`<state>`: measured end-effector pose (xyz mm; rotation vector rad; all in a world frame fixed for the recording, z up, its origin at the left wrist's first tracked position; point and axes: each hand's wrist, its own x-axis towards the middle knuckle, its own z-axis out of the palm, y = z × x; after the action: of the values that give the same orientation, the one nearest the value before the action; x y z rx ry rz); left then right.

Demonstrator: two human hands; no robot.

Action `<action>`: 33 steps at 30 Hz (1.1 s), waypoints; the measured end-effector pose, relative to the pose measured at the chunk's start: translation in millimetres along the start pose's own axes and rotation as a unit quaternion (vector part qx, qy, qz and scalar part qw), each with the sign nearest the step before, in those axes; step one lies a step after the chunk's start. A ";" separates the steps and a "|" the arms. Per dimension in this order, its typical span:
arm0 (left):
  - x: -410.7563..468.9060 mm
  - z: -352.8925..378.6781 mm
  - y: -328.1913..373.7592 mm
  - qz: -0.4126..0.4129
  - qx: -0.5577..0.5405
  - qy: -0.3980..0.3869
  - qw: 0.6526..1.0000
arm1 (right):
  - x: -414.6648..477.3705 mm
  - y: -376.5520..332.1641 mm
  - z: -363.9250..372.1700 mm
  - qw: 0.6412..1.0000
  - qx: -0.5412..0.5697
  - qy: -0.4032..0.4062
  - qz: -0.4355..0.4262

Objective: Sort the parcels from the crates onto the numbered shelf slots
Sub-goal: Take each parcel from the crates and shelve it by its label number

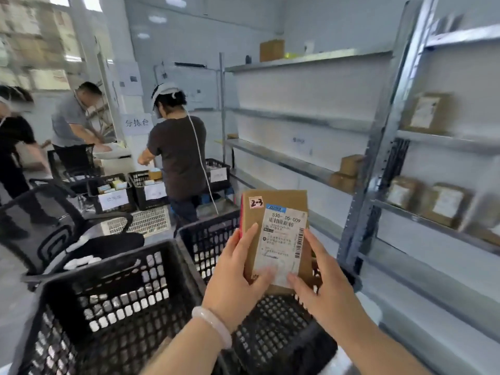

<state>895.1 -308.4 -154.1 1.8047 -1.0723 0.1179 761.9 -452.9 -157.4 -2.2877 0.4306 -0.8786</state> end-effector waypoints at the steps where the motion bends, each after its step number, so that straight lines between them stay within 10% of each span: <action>1: 6.4 15.2 11.6 0.009 -0.002 -0.011 1.000 | -2.5 8.8 -15.6 1.000 -0.004 0.013 0.007; 33: 28.8 579.7 339.3 0.181 -0.230 -0.353 0.889 | -214.2 281.7 -485.3 0.870 -0.269 0.234 0.342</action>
<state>459.5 -818.8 -194.1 1.2009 -1.7703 -0.5736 253.5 -772.4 -171.1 -2.0727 1.7668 -0.9947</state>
